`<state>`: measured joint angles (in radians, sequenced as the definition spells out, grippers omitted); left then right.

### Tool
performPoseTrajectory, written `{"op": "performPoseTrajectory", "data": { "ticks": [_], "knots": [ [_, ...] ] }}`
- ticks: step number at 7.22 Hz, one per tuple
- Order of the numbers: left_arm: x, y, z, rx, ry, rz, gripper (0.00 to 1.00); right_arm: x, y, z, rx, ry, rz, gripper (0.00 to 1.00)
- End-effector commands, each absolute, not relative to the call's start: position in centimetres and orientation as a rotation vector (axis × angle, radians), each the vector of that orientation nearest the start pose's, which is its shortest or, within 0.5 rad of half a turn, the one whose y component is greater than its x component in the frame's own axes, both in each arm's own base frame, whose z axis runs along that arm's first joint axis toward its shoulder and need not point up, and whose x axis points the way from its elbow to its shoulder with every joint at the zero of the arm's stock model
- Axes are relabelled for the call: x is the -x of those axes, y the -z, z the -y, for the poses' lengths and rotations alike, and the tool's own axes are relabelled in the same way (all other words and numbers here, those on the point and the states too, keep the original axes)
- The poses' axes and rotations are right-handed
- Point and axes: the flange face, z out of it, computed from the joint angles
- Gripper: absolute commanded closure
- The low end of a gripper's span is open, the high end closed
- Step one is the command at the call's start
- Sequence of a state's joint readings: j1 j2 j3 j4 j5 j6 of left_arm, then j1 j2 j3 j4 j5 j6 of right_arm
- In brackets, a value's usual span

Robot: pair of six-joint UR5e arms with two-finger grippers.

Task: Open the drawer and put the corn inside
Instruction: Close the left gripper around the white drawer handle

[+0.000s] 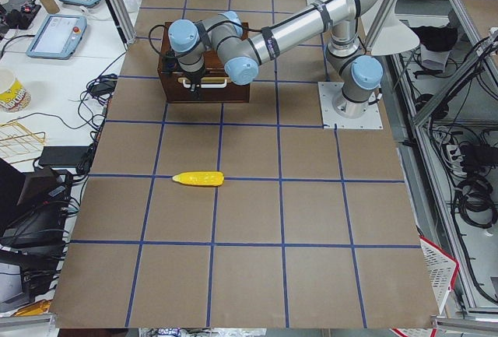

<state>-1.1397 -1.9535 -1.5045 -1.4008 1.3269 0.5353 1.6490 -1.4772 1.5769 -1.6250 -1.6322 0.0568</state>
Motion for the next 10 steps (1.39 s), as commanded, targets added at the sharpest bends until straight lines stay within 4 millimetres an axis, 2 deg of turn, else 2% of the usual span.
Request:
{"op": "performPoseTrajectory", "data": {
  "ticks": [1,6,8,10],
  "knots": [
    [-11.5,-31.0,62.8,-0.143,-0.064,-3.436,0.0,-16.8,-44.3,51.3,0.037,-0.067,-3.205,0.0],
    [-11.3,-29.5,63.1,-0.128,-0.095,-3.478,0.0,-16.8,-44.3,51.3,0.039,-0.067,-3.205,0.0],
    [-11.0,-28.0,62.4,-0.125,-0.133,-3.488,0.0,-16.8,-44.3,51.3,0.037,-0.067,-3.205,0.0],
    [-10.9,-27.4,62.2,-0.121,-0.153,-3.49,0.0,-16.8,-44.3,51.3,0.037,-0.067,-3.205,0.0]
  ]
}}
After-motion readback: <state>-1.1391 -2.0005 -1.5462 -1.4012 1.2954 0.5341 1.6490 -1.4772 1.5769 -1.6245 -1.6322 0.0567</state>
